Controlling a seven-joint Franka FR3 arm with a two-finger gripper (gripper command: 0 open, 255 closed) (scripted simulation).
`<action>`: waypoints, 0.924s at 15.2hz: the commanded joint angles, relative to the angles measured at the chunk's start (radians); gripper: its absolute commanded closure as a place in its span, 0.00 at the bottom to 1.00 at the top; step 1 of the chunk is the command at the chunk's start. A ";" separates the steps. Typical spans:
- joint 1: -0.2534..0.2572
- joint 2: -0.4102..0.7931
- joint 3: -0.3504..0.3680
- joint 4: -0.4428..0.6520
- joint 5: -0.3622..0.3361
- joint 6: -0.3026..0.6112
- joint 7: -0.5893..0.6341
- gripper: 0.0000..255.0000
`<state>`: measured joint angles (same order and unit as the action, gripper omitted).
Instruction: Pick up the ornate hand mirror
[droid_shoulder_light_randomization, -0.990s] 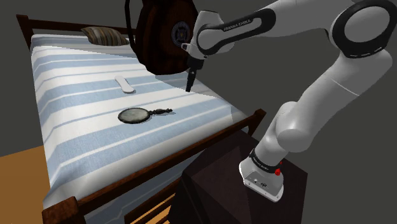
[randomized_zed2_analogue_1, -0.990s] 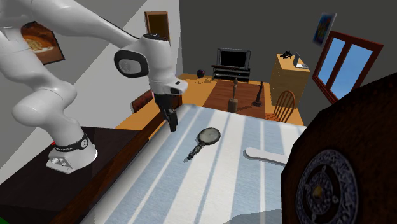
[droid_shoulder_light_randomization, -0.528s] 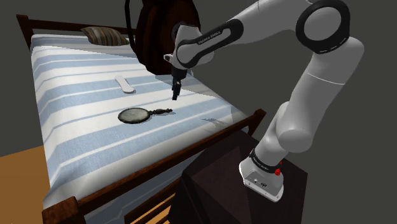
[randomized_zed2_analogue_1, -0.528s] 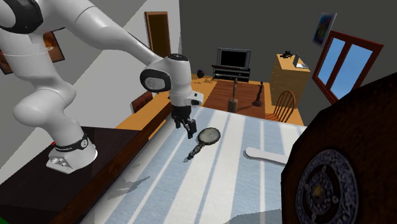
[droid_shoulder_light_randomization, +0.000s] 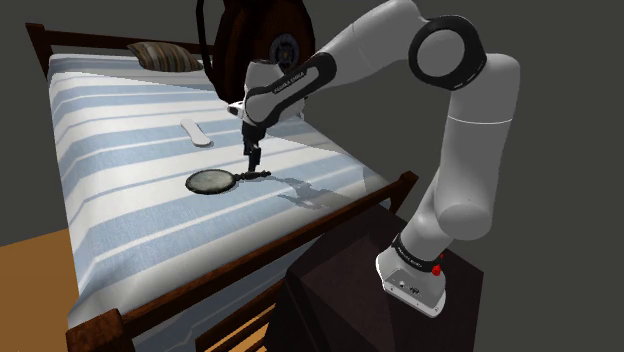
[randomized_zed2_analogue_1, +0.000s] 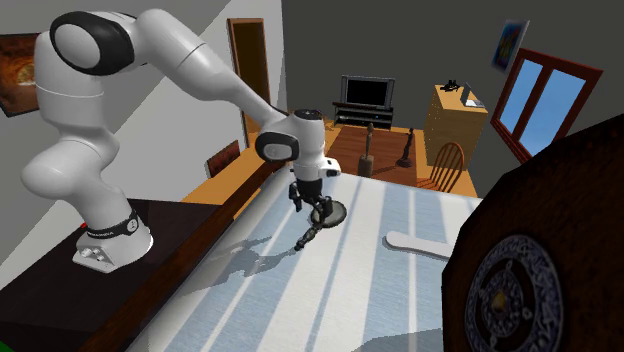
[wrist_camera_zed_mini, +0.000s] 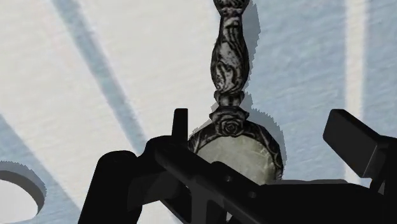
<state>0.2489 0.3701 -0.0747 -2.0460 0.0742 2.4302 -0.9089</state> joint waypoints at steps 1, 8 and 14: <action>0.001 0.074 0.015 0.052 -0.003 0.023 -0.037 0.00; -0.003 0.146 0.021 0.055 0.005 0.092 -0.043 0.00; -0.003 0.152 0.022 0.056 0.006 0.097 -0.044 1.00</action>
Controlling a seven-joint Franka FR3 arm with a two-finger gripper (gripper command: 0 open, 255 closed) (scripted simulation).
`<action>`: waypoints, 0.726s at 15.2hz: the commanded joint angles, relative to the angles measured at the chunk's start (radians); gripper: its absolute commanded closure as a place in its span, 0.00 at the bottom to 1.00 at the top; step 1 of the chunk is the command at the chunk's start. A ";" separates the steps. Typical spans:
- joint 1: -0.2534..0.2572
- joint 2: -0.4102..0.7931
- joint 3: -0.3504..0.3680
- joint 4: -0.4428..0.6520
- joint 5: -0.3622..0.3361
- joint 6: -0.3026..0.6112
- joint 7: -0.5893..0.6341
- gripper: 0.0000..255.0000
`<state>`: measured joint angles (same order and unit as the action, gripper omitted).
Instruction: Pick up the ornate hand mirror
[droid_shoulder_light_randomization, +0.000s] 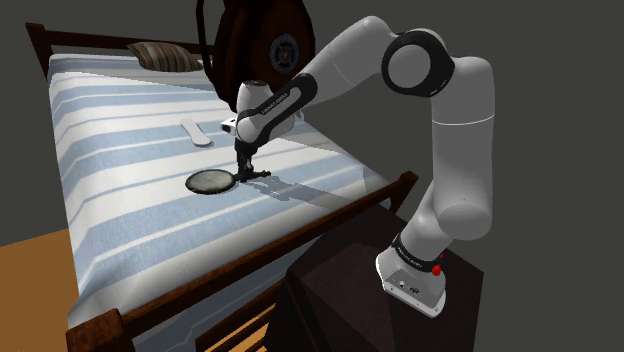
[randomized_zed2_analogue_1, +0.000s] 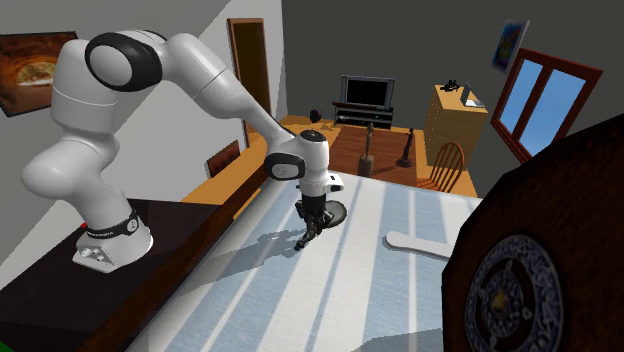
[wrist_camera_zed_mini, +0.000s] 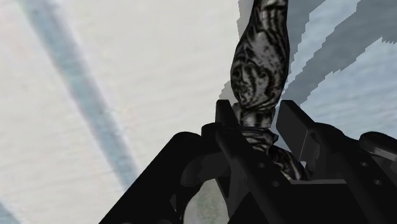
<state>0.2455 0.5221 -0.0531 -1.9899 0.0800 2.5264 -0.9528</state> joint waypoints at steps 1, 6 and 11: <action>0.000 0.000 0.000 0.000 0.000 0.000 0.000 1.00; 0.000 0.000 0.000 0.000 0.000 0.000 0.000 1.00; 0.003 -0.042 -0.003 -0.004 -0.005 -0.037 0.004 1.00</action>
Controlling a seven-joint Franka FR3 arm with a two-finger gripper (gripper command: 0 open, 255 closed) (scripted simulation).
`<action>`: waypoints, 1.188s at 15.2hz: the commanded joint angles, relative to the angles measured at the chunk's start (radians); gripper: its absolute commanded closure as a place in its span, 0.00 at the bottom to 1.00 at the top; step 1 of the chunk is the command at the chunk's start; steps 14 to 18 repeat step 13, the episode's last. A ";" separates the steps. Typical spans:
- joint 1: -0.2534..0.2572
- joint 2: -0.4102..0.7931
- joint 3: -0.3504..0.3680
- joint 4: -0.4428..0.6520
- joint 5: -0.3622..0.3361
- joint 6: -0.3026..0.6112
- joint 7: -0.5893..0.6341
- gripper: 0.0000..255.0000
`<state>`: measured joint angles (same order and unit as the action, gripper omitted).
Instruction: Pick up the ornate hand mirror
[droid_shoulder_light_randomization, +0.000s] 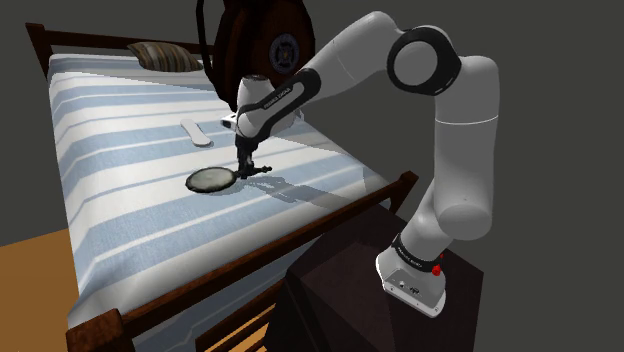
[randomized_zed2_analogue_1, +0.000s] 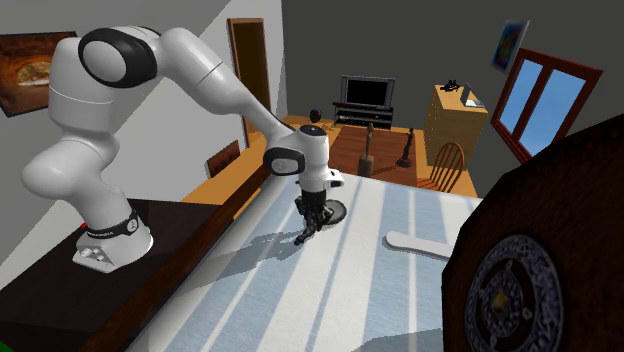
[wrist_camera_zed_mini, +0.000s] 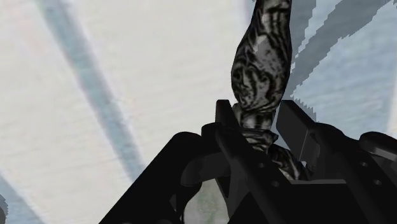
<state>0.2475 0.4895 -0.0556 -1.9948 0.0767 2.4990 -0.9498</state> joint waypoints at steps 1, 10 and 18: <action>0.001 -0.020 -0.002 0.001 -0.002 -0.020 0.002 1.00; 0.005 -0.106 -0.008 0.008 -0.013 -0.114 0.011 1.00; 0.006 -0.116 -0.009 0.010 -0.014 -0.126 0.012 1.00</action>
